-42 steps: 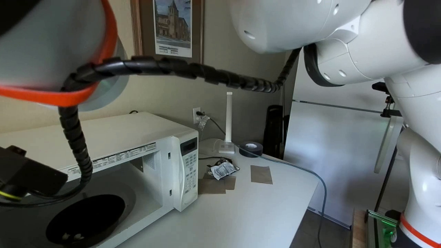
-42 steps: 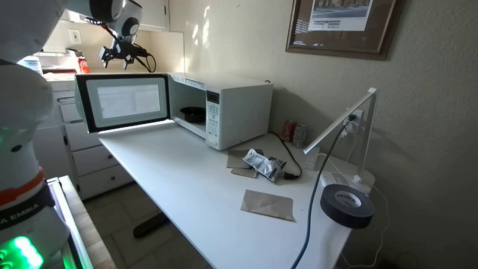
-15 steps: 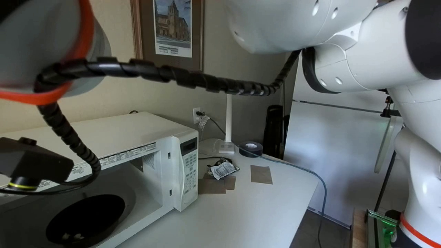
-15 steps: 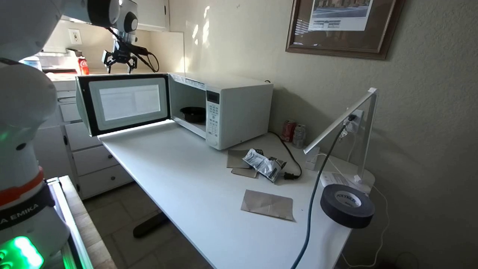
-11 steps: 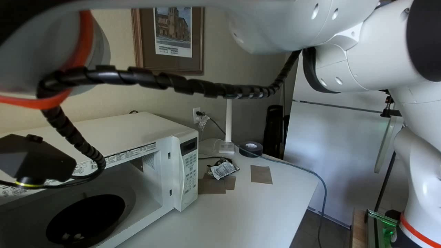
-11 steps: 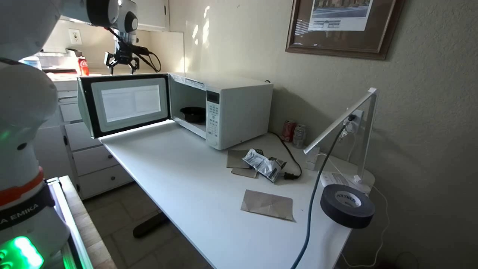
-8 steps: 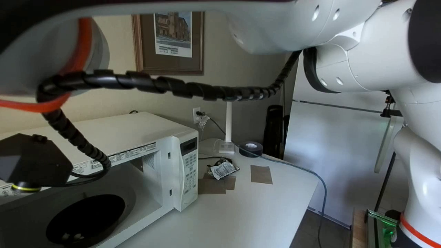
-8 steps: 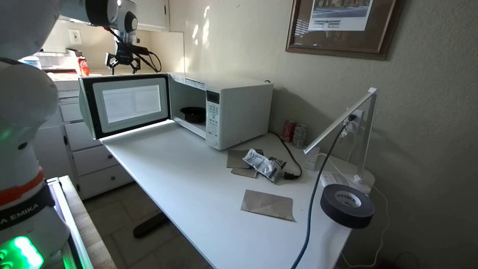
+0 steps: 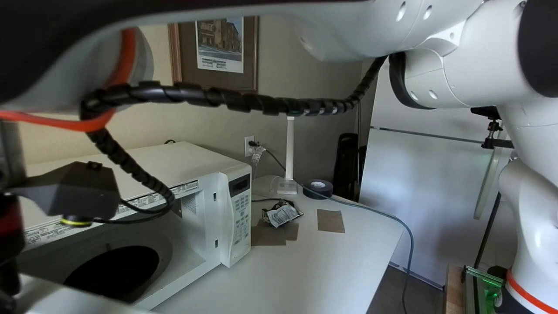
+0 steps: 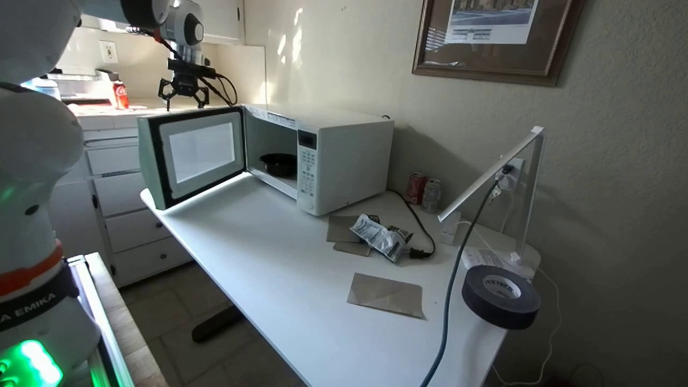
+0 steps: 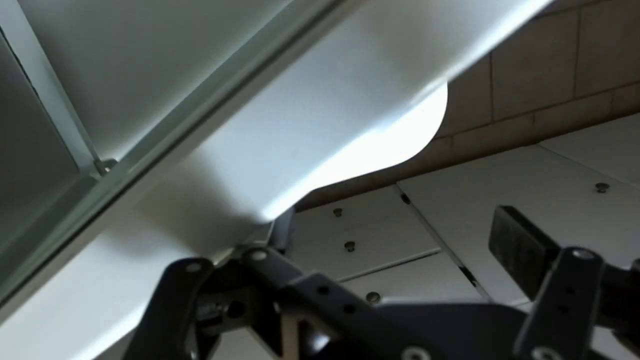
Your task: Pick up the black bowl and put it in the microwave, close the microwave door fully
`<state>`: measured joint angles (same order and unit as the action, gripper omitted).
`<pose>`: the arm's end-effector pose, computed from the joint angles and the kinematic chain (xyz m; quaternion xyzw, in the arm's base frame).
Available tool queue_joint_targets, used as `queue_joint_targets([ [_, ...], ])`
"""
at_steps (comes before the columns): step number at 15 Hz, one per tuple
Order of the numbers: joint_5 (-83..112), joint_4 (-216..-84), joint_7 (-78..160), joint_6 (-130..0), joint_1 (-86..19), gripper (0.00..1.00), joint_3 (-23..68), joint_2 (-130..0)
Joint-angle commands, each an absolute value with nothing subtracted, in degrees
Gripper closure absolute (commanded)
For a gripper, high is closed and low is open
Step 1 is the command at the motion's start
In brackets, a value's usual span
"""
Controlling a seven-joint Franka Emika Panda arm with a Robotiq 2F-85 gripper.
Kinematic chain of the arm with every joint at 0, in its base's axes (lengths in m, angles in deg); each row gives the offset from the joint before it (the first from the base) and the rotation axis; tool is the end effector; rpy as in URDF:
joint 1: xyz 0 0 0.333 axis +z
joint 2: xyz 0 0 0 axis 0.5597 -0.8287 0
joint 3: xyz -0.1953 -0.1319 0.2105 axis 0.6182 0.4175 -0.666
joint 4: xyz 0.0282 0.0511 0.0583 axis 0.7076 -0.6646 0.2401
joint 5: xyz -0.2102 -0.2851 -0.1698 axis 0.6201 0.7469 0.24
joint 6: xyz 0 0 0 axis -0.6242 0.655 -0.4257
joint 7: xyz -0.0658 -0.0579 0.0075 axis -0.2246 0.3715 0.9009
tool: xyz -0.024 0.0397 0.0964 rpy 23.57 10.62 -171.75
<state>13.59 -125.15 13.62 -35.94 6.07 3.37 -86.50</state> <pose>0.4634 0.5747 0.4088 -0.7887 -0.6111 0.0131 0.0654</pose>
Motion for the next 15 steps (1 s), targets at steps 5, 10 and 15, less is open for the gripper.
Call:
queue_joint_targets([
  [5,13.8,-141.9,13.5,-38.0,-1.1,0.00,7.3,-77.0],
  [10,15.2,-146.4,21.8,-40.6,-4.4,0.00,5.7,-73.9],
  [15,17.9,-151.4,32.2,-45.8,-5.7,0.00,6.0,-69.1],
])
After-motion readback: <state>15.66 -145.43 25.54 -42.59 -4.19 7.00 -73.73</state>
